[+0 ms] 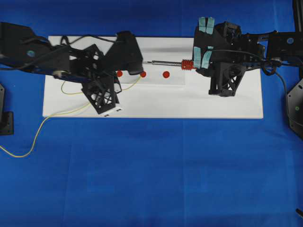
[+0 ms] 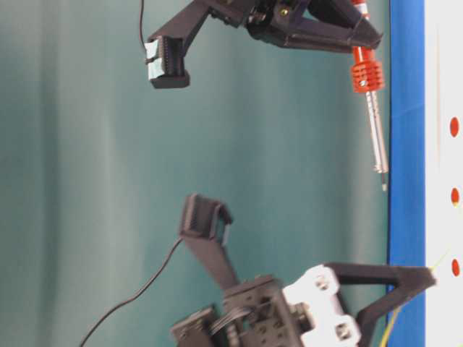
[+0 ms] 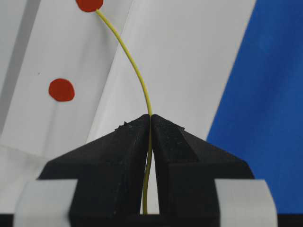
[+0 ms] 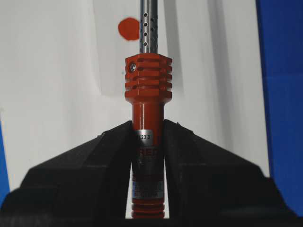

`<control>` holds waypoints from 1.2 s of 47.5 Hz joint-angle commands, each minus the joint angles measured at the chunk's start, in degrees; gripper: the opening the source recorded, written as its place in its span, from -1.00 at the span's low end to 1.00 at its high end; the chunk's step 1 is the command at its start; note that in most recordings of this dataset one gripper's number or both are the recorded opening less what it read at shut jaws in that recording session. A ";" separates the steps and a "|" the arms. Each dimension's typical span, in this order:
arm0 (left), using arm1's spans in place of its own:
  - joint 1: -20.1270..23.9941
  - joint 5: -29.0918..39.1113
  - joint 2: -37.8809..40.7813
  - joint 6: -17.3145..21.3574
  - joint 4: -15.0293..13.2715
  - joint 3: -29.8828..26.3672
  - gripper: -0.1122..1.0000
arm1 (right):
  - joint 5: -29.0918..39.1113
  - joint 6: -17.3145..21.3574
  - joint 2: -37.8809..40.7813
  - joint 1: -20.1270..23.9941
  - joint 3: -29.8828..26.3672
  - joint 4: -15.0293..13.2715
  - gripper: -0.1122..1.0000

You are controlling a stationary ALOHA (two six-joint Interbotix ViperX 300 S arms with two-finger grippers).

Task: Touch the tip of the soldering iron to the tip of the solder at the mark.

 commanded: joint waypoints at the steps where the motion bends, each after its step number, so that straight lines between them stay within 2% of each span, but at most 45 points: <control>1: 0.26 -0.18 -0.26 0.18 0.09 -1.76 -0.78 | -0.97 0.00 -1.32 -0.18 -0.18 -0.09 -0.69; 19: 0.62 0.00 -0.26 -0.09 0.09 -1.76 -0.78 | -2.29 0.09 -0.97 -0.18 0.79 0.18 -0.69; 57: 0.62 0.53 -0.18 -0.09 0.09 -1.93 -0.78 | -4.13 0.09 8.44 1.49 -2.46 0.44 -0.69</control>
